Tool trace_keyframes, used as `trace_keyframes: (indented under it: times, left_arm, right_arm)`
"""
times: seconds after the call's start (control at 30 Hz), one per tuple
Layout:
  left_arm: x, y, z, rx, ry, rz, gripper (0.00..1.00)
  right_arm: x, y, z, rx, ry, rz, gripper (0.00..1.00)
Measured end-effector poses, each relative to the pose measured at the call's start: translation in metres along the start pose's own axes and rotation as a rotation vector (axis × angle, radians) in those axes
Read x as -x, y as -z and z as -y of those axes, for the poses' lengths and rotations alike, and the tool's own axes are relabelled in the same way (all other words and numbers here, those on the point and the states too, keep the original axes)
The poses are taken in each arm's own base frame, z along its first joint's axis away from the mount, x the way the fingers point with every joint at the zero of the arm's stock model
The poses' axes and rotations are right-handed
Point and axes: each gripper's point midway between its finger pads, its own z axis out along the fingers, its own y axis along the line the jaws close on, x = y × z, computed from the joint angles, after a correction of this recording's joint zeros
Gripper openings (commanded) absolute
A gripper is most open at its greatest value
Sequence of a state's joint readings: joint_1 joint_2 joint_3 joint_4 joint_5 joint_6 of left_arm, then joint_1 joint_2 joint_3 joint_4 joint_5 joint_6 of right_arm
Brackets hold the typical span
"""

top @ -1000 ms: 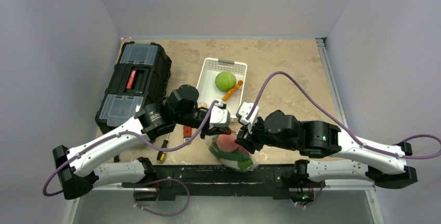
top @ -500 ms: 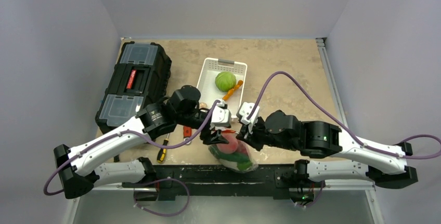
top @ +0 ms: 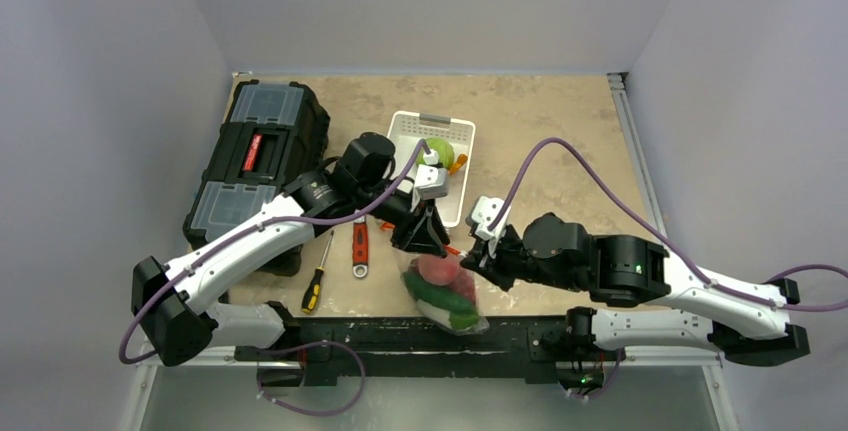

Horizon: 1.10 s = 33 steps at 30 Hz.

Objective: Place the food in the zip-top bag and seal the zipper

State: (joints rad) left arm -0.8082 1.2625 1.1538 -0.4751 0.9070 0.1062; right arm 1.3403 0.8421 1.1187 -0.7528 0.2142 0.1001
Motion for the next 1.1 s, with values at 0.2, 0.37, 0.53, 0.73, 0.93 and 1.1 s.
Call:
trace_keyframes:
  times: [0.2, 0.37, 0.53, 0.73, 0.93, 1.1]
  left_arm:
    - [0.000, -0.001, 0.011, -0.057, 0.022, 0.002, 0.06]
    - [0.000, 0.000, 0.016, -0.060, 0.020, -0.005, 0.00]
    - [0.001, 0.004, 0.015, 0.008, -0.001, -0.010, 0.00]
    - [0.003, 0.012, 0.015, 0.069, -0.019, -0.008, 0.00]
    - [0.000, 0.011, 0.017, 0.076, -0.016, -0.020, 0.00]
    - [-0.002, 0.010, 0.020, 0.068, -0.014, -0.031, 0.00]
  right_arm:
    - [0.000, 0.000, 0.000, -0.002, 0.000, -0.002, 0.00]
    - [-0.001, -0.001, 0.002, -0.013, -0.013, -0.005, 0.48]
    - [0.001, 0.000, 0.008, -0.072, -0.058, -0.050, 0.66]
    - [0.005, 0.006, 0.010, -0.097, -0.103, -0.083, 0.59]
    - [0.021, 0.014, 0.009, -0.083, -0.112, -0.046, 0.51]
    - [0.030, 0.013, 0.003, -0.051, -0.095, -0.040, 0.39]
